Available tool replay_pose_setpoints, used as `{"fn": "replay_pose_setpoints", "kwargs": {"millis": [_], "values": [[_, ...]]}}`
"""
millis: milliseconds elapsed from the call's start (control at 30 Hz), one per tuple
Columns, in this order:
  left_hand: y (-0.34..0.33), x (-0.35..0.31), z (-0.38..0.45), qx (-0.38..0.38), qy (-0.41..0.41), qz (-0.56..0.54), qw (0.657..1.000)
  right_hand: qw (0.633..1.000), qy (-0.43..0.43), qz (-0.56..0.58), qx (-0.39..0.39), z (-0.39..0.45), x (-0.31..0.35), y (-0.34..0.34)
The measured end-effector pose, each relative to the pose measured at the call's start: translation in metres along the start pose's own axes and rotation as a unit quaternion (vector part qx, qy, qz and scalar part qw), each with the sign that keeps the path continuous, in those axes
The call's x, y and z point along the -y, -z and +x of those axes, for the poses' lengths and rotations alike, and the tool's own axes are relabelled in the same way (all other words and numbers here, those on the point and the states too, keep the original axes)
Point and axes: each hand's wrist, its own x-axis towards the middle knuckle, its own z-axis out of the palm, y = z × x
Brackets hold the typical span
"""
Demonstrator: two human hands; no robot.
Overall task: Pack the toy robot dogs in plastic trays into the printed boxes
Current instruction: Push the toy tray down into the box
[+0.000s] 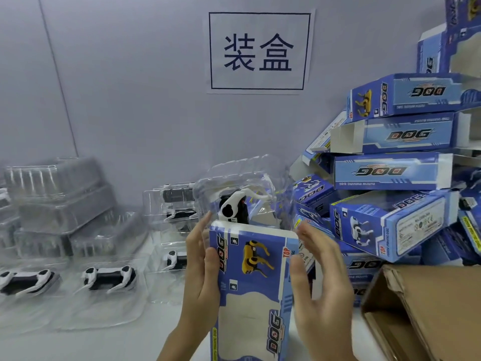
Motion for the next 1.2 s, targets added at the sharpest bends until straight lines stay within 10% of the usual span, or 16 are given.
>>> {"fn": "replay_pose_setpoints", "kwargs": {"millis": [433,1200], "values": [[0.0,-0.001,0.0,0.0,-0.005,-0.006,1.0,0.991,0.05,0.042,0.114,0.014,-0.02,-0.008],[0.001,-0.007,-0.001,0.028,0.004,-0.02,0.999,0.994,0.052,-0.036,0.088,0.012,-0.028,0.006]]}}
